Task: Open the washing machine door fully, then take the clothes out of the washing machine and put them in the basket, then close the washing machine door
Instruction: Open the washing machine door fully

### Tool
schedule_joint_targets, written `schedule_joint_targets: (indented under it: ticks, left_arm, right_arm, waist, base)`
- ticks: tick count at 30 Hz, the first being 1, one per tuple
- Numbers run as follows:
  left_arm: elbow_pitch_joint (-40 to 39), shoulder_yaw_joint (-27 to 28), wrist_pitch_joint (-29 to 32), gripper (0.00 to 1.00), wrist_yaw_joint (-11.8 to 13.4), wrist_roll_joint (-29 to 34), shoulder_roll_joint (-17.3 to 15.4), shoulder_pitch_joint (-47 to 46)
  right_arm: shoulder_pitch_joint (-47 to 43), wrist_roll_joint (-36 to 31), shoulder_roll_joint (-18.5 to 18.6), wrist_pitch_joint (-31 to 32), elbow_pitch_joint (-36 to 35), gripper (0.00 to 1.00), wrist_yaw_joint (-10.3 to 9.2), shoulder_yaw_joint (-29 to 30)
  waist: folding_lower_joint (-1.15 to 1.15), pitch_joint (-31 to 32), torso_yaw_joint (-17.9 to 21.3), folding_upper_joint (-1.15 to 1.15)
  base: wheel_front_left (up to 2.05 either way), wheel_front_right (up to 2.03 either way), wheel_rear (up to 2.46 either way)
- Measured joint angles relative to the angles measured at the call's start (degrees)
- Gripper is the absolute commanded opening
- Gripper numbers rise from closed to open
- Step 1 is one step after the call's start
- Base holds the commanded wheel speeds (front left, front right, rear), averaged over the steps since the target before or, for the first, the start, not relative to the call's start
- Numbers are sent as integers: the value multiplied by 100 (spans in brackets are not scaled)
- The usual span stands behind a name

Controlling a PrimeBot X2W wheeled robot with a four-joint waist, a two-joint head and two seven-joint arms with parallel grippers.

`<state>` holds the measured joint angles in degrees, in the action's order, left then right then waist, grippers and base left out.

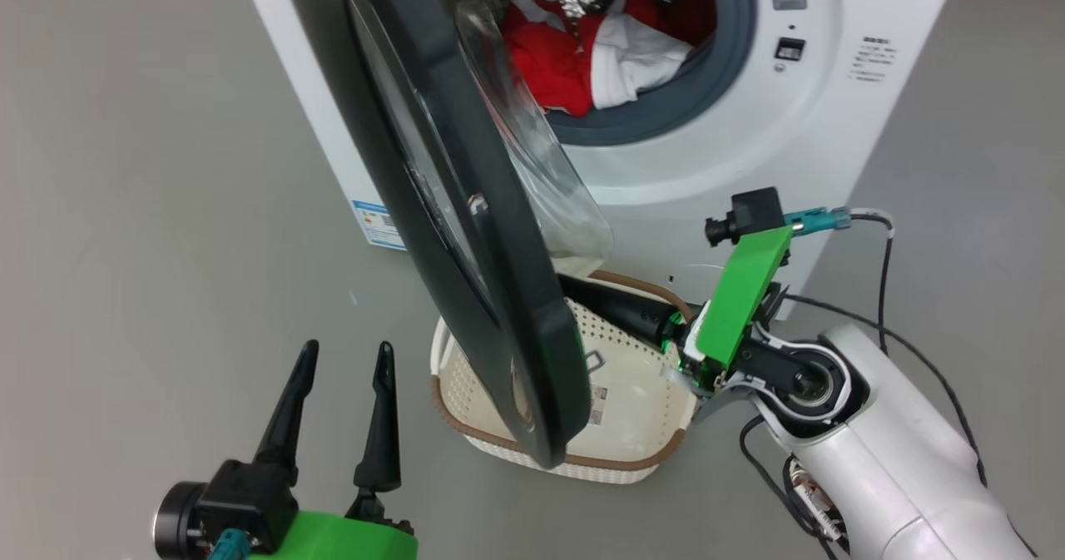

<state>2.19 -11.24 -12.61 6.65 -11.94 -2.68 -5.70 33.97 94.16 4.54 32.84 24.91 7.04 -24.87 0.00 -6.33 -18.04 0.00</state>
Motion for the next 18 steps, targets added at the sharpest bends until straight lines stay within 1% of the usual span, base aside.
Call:
schedule_joint_targets:
  ticks: [4,11,18]
  left_arm:
    - [-33,-20,26,100,46,-18,-4,9]
    - [-66,-60,94,100,48,-25,-14,125]
    - [-91,-85,121,100,91,-34,-41,128]
  right_arm:
    - [-102,226,-2,-66,-93,0,0,-189]
    - [-135,515,4,-222,-186,0,0,-553]
    - [-135,712,7,-421,-192,0,0,-862]
  waist:
    - [0,68,-158,0]
    - [0,175,-420,0]
    - [0,234,-635,0]
  base:
    - [0,0,0]
    - [0,0,0]
    - [0,0,0]
